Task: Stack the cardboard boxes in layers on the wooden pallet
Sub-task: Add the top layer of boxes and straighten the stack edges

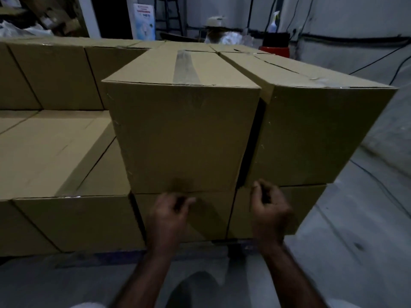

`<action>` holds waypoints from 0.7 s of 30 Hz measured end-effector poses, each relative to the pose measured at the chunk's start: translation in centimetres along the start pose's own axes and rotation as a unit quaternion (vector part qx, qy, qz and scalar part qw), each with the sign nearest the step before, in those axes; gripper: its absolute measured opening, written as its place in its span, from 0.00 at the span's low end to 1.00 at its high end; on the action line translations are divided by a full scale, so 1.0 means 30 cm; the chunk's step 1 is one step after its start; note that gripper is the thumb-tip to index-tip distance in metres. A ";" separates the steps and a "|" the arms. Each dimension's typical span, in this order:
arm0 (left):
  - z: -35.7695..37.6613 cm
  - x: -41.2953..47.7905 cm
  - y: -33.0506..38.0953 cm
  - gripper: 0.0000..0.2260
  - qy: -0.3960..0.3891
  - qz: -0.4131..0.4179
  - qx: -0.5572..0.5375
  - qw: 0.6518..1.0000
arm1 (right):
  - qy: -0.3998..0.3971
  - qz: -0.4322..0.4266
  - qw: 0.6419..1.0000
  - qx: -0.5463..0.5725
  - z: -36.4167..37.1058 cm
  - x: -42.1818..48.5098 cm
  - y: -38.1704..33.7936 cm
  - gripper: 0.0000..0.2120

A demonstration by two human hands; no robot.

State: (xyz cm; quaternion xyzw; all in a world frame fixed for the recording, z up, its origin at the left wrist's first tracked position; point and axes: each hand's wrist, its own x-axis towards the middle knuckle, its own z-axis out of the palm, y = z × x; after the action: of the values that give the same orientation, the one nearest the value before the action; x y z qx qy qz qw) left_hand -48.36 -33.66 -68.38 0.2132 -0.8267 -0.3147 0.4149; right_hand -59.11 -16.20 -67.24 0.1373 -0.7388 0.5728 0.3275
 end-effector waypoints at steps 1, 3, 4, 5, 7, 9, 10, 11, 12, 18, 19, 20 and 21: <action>0.051 -0.017 0.035 0.12 -0.022 0.022 -0.024 0.999 | 0.034 -0.010 0.999 -0.014 -0.028 0.040 -0.002 0.07; 0.135 -0.049 0.112 0.10 -0.067 0.046 -0.063 0.995 | 0.102 0.007 0.995 -0.018 -0.087 0.124 0.010 0.11; 0.167 -0.060 0.145 0.09 -0.082 0.046 -0.081 0.992 | 0.134 0.021 0.990 -0.026 -0.115 0.161 0.024 0.11; 0.198 -0.067 0.173 0.10 -0.092 0.042 -0.097 0.990 | 0.157 0.035 0.986 -0.041 -0.145 0.194 0.041 0.11; 0.236 -0.068 0.226 0.14 -0.103 0.027 -0.114 0.988 | 0.159 0.072 0.982 -0.075 -0.188 0.234 0.080 0.10; 0.272 -0.061 0.267 0.17 -0.092 0.015 -0.107 0.990 | 0.129 0.109 0.982 -0.089 -0.211 0.248 0.114 0.10; 0.289 -0.056 0.280 0.16 -0.084 0.016 -0.098 0.992 | 0.112 0.111 0.983 -0.088 -0.212 0.248 0.124 0.10; 0.303 -0.051 0.289 0.16 -0.077 0.025 -0.087 0.993 | 0.094 0.103 0.987 -0.086 -0.206 0.244 0.127 0.10; 0.317 -0.047 0.293 0.17 -0.072 0.038 -0.075 0.994 | 0.074 0.092 0.990 -0.083 -0.197 0.239 0.125 0.10; 0.397 -0.081 0.337 0.23 -0.052 0.090 0.030 0.994 | 0.072 0.070 0.988 -0.120 -0.194 0.270 0.145 0.17; 0.406 -0.093 0.350 0.25 -0.056 0.094 0.040 0.993 | 0.071 0.089 0.986 -0.124 -0.205 0.286 0.160 0.22; 0.417 -0.102 0.361 0.28 -0.068 0.101 0.049 0.991 | 0.063 0.115 0.984 -0.124 -0.221 0.305 0.176 0.29; 0.426 -0.112 0.367 0.30 -0.080 0.106 0.060 0.989 | 0.045 0.144 0.981 -0.120 -0.239 0.325 0.192 0.35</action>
State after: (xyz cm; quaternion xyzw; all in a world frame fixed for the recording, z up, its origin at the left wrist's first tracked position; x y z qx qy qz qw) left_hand -57.96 -19.39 -68.41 0.1227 -0.8925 -0.2352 0.3649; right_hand -67.39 -6.03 -64.41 -0.0370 -0.7991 0.5265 0.2881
